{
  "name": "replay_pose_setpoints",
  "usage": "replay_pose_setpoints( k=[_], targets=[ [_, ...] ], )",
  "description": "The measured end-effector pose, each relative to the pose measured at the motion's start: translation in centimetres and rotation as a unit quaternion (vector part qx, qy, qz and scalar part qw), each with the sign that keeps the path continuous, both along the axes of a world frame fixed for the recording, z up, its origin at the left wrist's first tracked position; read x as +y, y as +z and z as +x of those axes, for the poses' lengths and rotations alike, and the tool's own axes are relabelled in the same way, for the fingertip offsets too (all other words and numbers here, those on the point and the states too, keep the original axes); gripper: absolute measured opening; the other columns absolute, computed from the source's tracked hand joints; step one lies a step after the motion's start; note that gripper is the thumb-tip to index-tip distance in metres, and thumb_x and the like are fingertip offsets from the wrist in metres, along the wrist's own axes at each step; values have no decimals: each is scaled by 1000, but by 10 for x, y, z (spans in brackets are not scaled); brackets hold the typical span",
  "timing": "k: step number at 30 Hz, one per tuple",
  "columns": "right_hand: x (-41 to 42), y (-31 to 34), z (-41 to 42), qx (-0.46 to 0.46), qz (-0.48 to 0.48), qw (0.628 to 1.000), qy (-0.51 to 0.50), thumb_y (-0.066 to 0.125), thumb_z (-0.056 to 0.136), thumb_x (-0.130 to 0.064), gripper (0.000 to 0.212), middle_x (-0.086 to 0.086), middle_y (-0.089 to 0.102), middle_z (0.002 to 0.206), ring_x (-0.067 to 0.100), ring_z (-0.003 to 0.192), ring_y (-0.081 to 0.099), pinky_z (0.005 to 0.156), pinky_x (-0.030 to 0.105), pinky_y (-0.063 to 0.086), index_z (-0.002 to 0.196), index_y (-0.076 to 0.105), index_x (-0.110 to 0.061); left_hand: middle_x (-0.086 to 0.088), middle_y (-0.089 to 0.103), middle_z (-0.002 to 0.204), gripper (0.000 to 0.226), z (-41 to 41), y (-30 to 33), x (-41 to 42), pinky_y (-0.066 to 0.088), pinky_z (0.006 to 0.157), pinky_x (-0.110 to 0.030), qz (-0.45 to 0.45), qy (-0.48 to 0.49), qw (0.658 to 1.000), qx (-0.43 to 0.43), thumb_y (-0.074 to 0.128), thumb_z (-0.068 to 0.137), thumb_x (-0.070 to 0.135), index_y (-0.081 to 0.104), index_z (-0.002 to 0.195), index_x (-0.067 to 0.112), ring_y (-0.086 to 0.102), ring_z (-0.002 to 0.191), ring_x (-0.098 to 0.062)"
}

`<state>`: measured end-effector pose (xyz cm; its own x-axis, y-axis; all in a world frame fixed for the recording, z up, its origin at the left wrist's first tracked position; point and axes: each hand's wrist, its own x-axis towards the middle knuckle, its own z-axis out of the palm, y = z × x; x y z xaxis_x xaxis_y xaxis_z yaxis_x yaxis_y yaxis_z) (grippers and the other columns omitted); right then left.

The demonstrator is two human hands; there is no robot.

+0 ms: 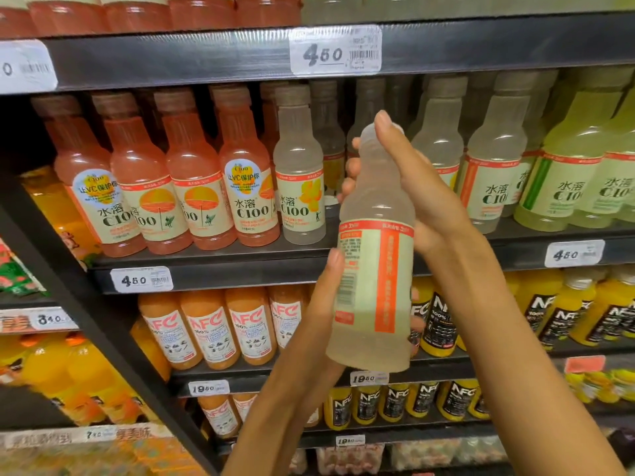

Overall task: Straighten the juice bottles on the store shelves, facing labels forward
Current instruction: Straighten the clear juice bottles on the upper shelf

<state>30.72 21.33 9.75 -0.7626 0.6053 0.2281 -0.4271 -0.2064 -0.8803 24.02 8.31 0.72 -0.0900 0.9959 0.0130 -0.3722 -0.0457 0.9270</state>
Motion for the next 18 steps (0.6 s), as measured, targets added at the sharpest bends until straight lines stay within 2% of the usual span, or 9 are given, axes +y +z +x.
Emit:
replay_pose_setpoints(
  k=[3,6,8,10,12,13,15,16,18],
  targets=[
    [8,-2,-1,-65,-35,995,-68,55,91,-45,51,5,63,95,14,65,71,59,28,57,131,41,-18,-9,68,117,83,-5,5,-7,48,97,-52,-41,25,998,29,62,65,68,47,133,24,65,108,-29],
    [12,-6,-2,-102,-94,989,-47,51,92,-47,59,9,56,118,16,66,71,57,30,58,142,32,-23,-14,69,111,78,-3,8,-10,56,84,-48,-53,9,999,-8,71,65,56,50,128,16,69,98,-30],
    [15,-7,1,-108,-129,986,-7,46,95,-48,40,11,63,107,19,76,70,61,33,59,120,49,-18,-20,69,105,73,2,14,-14,58,68,-41,-38,-10,995,-94,66,64,53,56,123,10,70,85,-29],
    [16,-12,3,-104,-131,985,32,41,97,-44,32,11,59,91,20,80,61,64,29,55,103,53,-15,-22,68,101,69,3,19,-18,58,67,-39,9,-44,985,-165,64,67,52,63,118,5,70,80,-29],
    [15,-18,2,-106,-117,986,55,41,98,-36,25,7,56,77,16,70,55,58,24,51,94,52,-14,-25,68,97,67,6,29,-17,60,66,-42,43,-62,974,-216,73,66,48,67,109,-3,70,78,-31],
    [13,-20,0,-109,-114,986,63,41,98,-32,22,5,56,69,15,64,54,54,23,50,89,52,-15,-28,68,92,75,7,35,-15,60,63,-42,52,-42,968,-243,90,47,35,67,105,-6,71,75,-32],
    [10,-26,-1,-102,-117,985,76,39,100,-28,22,3,57,61,13,56,55,51,22,49,86,52,-17,-32,68,81,72,10,47,-12,60,64,-35,97,-40,953,-286,78,33,20,67,97,-9,72,76,-29],
    [10,-28,0,-98,-118,985,78,38,101,-26,23,3,59,60,13,54,57,50,22,49,87,53,-16,-30,69,79,49,12,49,-12,59,67,-33,122,-57,944,-300,72,51,22,71,88,-10,72,76,-26],
    [9,-30,0,-95,-119,986,74,37,101,-25,23,6,61,64,13,54,60,50,22,51,93,55,-12,-21,71,75,40,13,46,-13,60,69,-33,85,17,953,-290,72,42,27,75,66,-4,72,73,-24]
  ],
)
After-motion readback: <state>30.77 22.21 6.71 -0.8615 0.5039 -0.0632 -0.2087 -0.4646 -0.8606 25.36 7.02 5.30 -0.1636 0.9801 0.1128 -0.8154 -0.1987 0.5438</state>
